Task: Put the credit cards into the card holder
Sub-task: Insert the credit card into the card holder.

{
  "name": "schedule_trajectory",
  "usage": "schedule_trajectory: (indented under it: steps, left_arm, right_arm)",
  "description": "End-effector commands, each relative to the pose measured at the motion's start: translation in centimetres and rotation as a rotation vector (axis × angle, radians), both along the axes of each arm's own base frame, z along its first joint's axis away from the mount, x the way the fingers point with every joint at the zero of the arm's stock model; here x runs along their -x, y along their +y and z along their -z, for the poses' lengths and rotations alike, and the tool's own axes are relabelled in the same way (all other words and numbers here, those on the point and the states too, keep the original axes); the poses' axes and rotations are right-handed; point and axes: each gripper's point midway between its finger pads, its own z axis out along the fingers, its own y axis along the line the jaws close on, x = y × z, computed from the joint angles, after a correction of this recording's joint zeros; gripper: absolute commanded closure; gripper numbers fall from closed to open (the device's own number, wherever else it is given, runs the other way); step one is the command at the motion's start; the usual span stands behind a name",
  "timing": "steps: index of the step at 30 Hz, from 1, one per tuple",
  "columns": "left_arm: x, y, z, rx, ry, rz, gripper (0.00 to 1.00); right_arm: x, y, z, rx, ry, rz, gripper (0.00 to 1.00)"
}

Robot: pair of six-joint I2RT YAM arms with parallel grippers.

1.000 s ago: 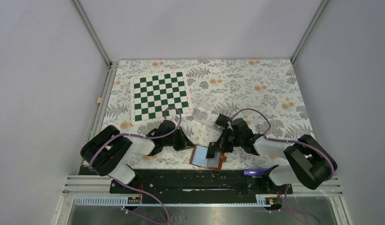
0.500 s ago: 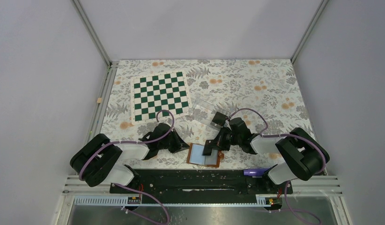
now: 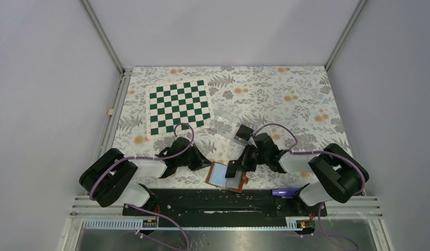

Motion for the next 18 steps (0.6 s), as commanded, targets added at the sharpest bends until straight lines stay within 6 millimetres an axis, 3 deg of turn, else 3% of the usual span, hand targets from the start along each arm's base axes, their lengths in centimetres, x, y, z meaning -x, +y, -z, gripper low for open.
schedule_trajectory:
  steps: [1, 4, 7, 11, 14, 18]
  left_arm:
    - [1.8, 2.7, 3.6, -0.141, 0.087, -0.021, 1.0]
    - [1.7, 2.2, 3.1, -0.137, 0.06, 0.026, 1.0]
    - [1.6, 2.3, 2.5, -0.193, 0.042, 0.089, 0.82]
    - [1.4, 3.7, 1.0, -0.307, -0.003, 0.145, 0.69]
    - [2.3, 4.3, 0.6, -0.334, 0.002, 0.199, 0.64]
    - [4.1, 3.2, 1.2, -0.253, 0.048, 0.277, 0.62]
  right_arm:
    - [2.7, -0.1, 0.5, 0.047, 0.099, -0.035, 1.0]
    - [2.9, -0.4, 0.2, 0.061, 0.094, -0.032, 1.0]
    - [2.6, -0.6, 0.3, 0.088, 0.076, -0.04, 1.0]
    - [1.9, -0.2, 0.4, 0.098, 0.059, -0.051, 1.0]
    - [1.8, 0.0, 0.5, 0.095, 0.057, -0.056, 1.0]
    - [2.1, -0.1, 1.0, 0.098, 0.072, -0.058, 1.0]
